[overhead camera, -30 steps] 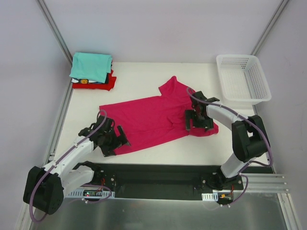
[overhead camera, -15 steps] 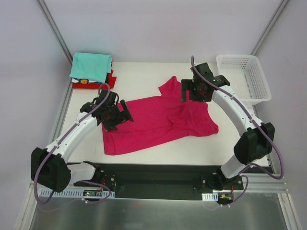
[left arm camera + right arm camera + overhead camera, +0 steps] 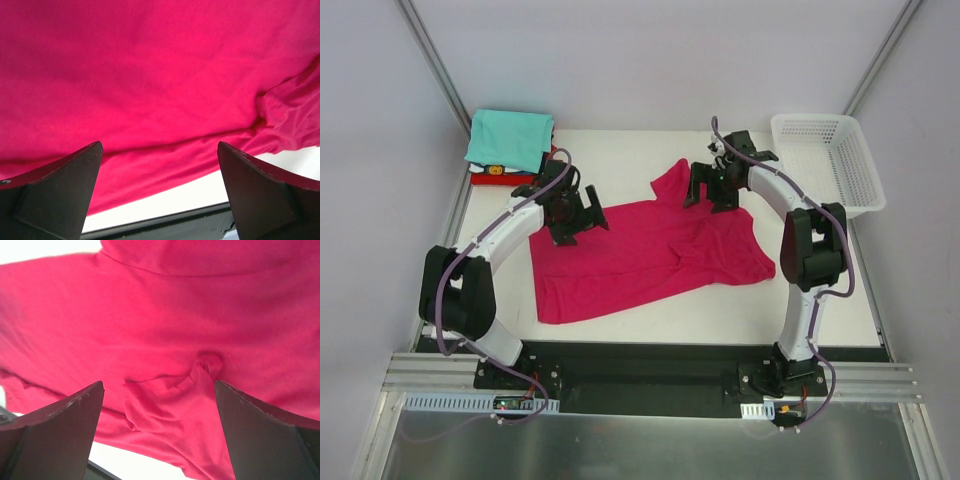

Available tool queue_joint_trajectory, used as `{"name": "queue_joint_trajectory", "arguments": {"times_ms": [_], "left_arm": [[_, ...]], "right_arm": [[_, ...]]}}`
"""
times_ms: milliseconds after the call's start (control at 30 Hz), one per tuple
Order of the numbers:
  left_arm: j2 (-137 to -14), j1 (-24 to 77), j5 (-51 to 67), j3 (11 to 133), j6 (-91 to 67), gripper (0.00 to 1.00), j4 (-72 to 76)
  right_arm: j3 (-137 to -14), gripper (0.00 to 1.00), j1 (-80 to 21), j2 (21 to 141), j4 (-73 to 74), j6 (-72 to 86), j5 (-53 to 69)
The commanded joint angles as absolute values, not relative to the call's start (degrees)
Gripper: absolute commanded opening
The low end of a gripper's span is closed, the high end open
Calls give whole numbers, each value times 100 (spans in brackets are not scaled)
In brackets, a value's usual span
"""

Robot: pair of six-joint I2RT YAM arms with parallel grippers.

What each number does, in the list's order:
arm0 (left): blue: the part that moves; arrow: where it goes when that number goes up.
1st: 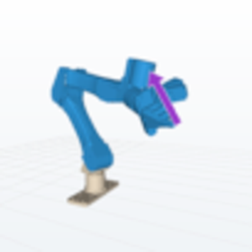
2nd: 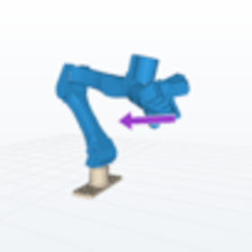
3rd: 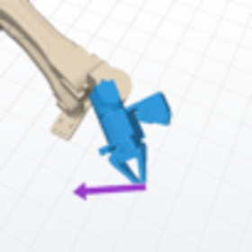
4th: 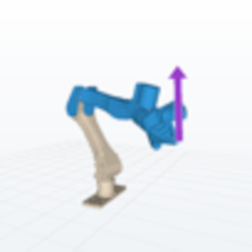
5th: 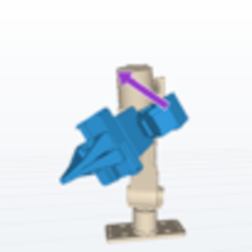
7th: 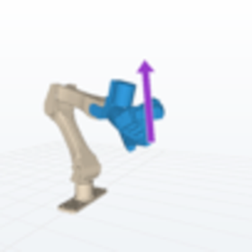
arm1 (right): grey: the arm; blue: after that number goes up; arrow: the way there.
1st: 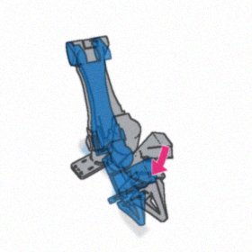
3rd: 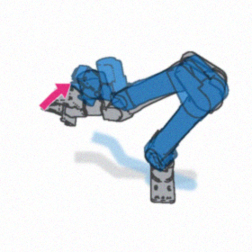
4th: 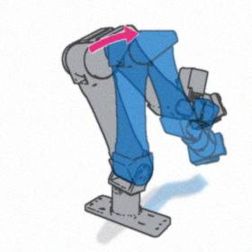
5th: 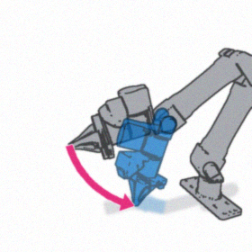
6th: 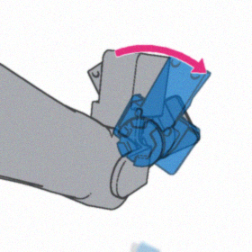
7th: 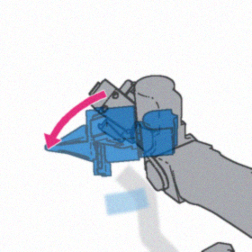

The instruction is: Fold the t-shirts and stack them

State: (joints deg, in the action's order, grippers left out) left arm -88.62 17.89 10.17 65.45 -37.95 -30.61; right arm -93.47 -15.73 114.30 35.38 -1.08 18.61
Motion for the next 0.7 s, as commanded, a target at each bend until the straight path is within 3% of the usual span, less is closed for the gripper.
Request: {"name": "queue_joint_trajectory", "arguments": {"times_ms": [0, 667], "left_arm": [[-9219, 1723, 1283, 7066, -3542, 99, -2681], [-9914, 1521, 2575, 5941, -3938, 99, -730]], "right_arm": [[-9931, 96, -1538, 11505, 3146, -264, 2987], [-9035, 96, -1547, 11654, 2663, 141, 3515]]}}
